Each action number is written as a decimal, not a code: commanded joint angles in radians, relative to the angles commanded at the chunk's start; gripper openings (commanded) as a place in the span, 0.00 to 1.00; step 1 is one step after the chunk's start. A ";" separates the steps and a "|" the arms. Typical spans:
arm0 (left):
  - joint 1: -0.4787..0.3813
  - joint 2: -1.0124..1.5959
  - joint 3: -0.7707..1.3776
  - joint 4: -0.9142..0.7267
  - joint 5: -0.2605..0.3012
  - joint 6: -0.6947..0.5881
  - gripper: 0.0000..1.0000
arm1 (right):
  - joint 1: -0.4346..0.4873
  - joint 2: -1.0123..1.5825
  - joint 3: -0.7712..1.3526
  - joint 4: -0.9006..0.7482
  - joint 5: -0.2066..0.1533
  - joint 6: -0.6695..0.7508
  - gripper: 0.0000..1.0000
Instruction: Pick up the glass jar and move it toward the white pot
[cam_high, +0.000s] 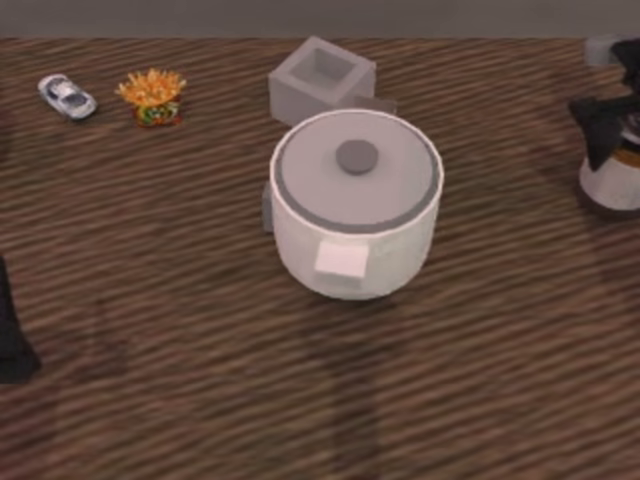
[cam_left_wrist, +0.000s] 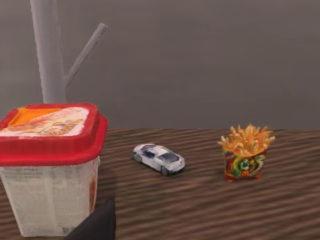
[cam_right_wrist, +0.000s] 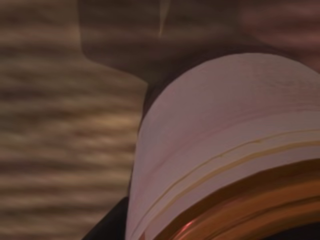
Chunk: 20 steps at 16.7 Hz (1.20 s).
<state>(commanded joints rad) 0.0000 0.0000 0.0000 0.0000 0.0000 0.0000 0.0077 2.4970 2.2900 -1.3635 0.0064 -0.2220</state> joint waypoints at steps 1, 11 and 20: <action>0.000 0.000 0.000 0.000 0.000 0.000 1.00 | 0.000 0.000 0.000 0.000 0.000 0.000 0.02; 0.000 0.000 0.000 0.000 0.000 0.000 1.00 | -0.003 -0.002 -0.002 -0.001 0.000 0.001 0.00; 0.000 0.000 0.000 0.000 0.000 0.000 1.00 | 0.010 -0.383 -0.310 -0.054 -0.006 0.004 0.00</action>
<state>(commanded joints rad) 0.0000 0.0000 0.0000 0.0000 0.0000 0.0000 0.0175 2.1139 1.9798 -1.4174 0.0009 -0.2184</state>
